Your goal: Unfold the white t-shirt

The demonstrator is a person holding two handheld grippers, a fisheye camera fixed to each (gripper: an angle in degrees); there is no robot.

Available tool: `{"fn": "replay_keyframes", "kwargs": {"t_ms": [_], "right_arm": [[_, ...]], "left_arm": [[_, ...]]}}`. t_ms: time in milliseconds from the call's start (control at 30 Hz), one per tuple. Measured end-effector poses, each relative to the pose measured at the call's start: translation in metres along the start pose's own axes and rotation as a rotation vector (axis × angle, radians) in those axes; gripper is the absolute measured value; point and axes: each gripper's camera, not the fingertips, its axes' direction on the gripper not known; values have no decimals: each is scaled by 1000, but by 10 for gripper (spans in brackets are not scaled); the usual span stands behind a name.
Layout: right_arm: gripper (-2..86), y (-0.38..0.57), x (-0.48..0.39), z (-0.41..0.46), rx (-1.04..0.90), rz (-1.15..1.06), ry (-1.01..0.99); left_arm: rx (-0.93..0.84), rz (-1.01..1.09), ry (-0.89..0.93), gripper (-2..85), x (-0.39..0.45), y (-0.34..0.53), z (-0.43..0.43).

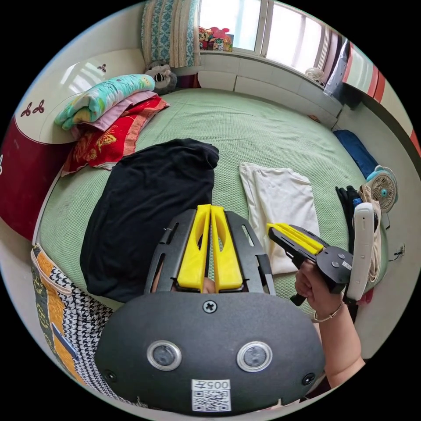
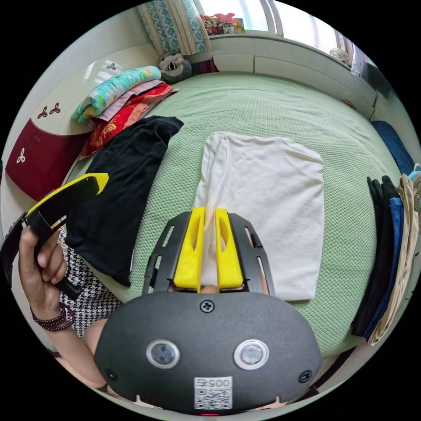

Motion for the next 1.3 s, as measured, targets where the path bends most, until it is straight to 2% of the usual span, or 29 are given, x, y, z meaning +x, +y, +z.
{"fn": "replay_keyframes", "kwargs": {"t_ms": [233, 333, 433, 567, 700, 833, 1067, 1300], "right_arm": [[68, 3, -19, 25, -44, -58, 35], [40, 8, -17, 33, -38, -46, 105], [-5, 12, -4, 27, -20, -15, 49], [-11, 22, 18, 13, 18, 13, 5], [-12, 33, 39, 1, 56, 49, -3], [-12, 46, 67, -9, 92, 106, -5], [-13, 74, 117, -26, 149, 208, -20], [-13, 97, 133, -22, 147, 207, -19]], "left_arm": [[0, 2, -17, -7, -4, -7, 6], [-4, 18, -67, -7, 0, -12, 10], [-10, 39, -62, -6, 2, -17, 14], [-18, 52, -57, -4, 1, -23, 18], [-61, 90, 37, 9, 0, -30, 27], [-121, 144, 179, 81, 8, -39, 46], [-141, 150, 263, 120, 21, -65, 79], [-213, 122, 292, 127, 36, -80, 127]]}}
